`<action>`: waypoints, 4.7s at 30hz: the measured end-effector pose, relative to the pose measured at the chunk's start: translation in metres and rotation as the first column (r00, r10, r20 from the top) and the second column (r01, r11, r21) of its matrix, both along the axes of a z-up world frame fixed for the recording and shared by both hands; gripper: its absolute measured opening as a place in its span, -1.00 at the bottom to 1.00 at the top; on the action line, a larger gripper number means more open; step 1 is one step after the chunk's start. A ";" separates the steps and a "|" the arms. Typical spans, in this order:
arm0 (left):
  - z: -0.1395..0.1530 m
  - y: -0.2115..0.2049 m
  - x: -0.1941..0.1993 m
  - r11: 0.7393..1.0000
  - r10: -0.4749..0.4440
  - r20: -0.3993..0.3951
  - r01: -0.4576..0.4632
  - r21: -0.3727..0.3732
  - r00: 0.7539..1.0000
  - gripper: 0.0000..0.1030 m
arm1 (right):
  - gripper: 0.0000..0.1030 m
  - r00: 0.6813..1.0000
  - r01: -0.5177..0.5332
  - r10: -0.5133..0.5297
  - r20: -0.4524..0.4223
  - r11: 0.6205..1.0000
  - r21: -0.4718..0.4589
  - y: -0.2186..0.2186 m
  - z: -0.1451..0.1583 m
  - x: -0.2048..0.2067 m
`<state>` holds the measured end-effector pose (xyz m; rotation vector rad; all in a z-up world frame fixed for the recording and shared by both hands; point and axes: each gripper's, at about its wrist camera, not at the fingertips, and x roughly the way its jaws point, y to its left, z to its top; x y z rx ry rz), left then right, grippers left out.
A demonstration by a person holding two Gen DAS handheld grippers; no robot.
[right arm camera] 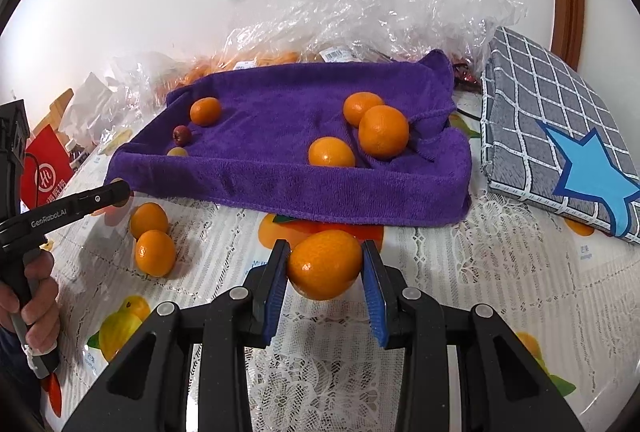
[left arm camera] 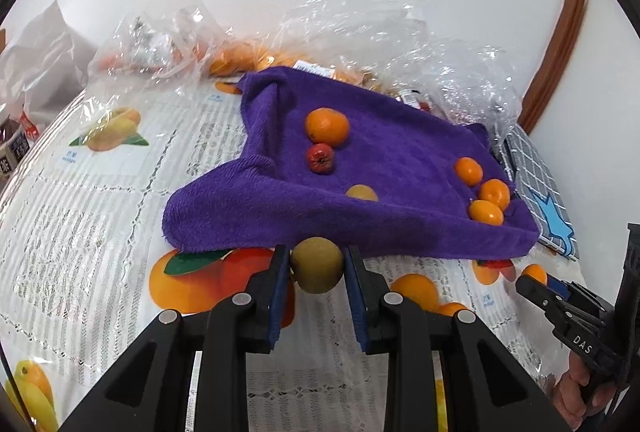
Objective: Organize fruits
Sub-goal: 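Carry both held fruits over the purple towel, then lower the fruits onto the towel and open both tools, then grasp a loose orange beside the towel with the right tool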
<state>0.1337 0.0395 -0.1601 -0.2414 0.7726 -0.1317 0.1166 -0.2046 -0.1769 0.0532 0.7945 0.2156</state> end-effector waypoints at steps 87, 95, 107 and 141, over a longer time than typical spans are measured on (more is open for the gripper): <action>0.008 0.005 0.077 0.997 -0.059 -0.004 0.058 -0.053 0.998 -0.49 | 0.05 0.996 0.027 -0.024 0.086 0.999 -0.028 0.021 0.043 0.086; 0.015 0.012 0.064 0.995 -0.039 0.036 0.042 -0.088 0.999 -0.43 | 0.05 0.997 0.051 -0.048 0.057 0.997 -0.053 0.028 0.054 0.048; 0.019 0.012 0.027 0.998 -0.031 0.090 0.036 -0.050 0.995 -0.39 | 0.05 0.995 0.099 -0.098 0.028 0.995 -0.022 0.031 0.045 -0.004; 0.008 0.069 -0.020 0.988 0.128 0.007 -0.126 -0.094 0.992 -0.39 | -0.07 0.992 -0.107 0.107 -0.062 0.994 0.007 0.113 0.010 -0.018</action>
